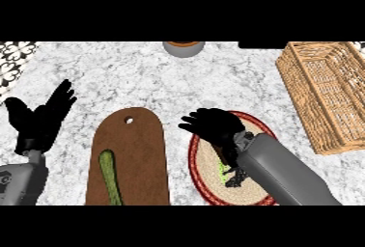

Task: Pick the sweet potato from the placemat and place it in the basket

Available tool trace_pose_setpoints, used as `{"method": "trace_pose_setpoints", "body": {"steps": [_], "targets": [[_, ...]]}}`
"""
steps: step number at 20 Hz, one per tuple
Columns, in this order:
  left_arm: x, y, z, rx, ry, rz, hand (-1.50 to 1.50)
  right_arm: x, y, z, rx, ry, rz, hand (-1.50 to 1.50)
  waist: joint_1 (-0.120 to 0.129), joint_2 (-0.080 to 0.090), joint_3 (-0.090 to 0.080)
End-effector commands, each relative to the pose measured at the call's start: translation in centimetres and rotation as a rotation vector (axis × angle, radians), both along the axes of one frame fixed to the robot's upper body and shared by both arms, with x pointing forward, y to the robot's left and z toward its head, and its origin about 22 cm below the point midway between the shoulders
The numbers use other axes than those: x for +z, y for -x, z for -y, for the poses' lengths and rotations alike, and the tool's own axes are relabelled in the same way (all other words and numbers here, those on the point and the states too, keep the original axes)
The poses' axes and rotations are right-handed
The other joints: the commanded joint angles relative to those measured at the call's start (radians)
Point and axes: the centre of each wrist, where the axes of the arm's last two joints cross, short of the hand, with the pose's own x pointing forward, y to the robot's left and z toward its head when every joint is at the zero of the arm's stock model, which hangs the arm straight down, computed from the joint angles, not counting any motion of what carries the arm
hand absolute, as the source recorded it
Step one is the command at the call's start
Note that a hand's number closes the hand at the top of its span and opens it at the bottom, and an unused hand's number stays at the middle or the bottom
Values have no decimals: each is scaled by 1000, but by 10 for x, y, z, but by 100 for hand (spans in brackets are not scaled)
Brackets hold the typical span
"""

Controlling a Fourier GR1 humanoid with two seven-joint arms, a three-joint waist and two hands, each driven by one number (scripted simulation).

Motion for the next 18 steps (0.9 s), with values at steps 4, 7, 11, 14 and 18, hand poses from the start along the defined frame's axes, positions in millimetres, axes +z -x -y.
{"method": "trace_pose_setpoints", "body": {"steps": [4, 7, 11, 14, 18], "targets": [[5, -4, -4, -8, 2, 2, 0, -13, -18, 2, 12, 61, 3, -150, -2, -1, 0], [0, 8, 0, 5, -4, -20, 0, 8, -27, 19, 16, 50, -9, -150, -1, -2, 0], [1, -7, 4, 2, 4, 4, 0, -15, -7, 20, 22, 36, -34, -150, -7, -1, 0], [-5, 12, 19, 14, 5, 10, 0, -1, -18, 19, 34, 23, -88, -150, -2, -2, 0], [12, 7, 5, 5, -6, 5, 0, -24, -10, 19, 68, 8, -89, -150, -2, -2, 0]]}}
